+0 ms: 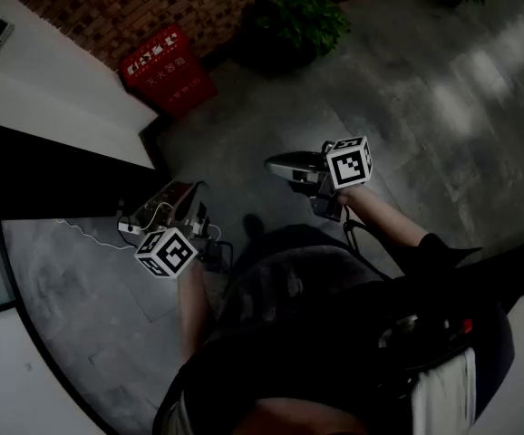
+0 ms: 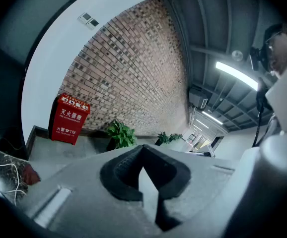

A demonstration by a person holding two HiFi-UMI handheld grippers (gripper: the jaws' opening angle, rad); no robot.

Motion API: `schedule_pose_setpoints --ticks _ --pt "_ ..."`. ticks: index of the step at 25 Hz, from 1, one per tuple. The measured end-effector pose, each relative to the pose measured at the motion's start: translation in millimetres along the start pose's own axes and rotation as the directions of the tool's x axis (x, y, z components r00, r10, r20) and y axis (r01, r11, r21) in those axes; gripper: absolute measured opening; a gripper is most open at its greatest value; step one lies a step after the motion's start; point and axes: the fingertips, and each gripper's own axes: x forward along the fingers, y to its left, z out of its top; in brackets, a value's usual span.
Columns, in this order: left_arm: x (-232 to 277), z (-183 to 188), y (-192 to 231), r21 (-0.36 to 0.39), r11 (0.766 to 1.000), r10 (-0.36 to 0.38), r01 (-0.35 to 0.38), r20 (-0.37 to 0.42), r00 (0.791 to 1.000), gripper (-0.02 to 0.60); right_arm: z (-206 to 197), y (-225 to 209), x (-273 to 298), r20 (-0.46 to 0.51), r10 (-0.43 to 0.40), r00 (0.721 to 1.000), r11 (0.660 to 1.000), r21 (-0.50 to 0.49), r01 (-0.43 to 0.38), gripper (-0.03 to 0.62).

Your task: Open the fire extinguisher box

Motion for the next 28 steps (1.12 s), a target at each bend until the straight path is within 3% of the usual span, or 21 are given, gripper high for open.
schedule_pose_setpoints --ticks 6,9,12,21,28 --pt "-10.7 -7.2 6.7 0.01 1.0 0.017 -0.017 0.005 1.0 0.0 -7.2 7.4 11.0 -0.026 0.051 0.998 0.999 0.001 -0.051 -0.002" --pt "-20.2 12.0 32.7 0.025 1.0 0.018 -0.018 -0.014 1.0 0.0 -4.8 3.1 37.7 0.016 0.024 1.0 0.998 0.058 -0.025 -0.002" --pt "-42.2 36.4 72.5 -0.009 1.0 -0.002 0.002 -0.004 1.0 0.0 -6.6 7.9 88.9 0.026 -0.01 1.0 0.996 0.087 0.008 -0.002" --pt "-74.0 71.8 116.7 -0.063 0.998 -0.009 0.012 0.043 0.999 0.0 1.3 27.6 170.1 -0.056 -0.013 0.998 0.999 0.03 0.015 -0.002" --pt "-74.3 87.5 135.7 -0.046 0.999 -0.006 0.009 0.059 0.998 0.0 0.6 27.9 199.9 -0.106 -0.01 0.994 1.0 0.0 0.01 -0.002"
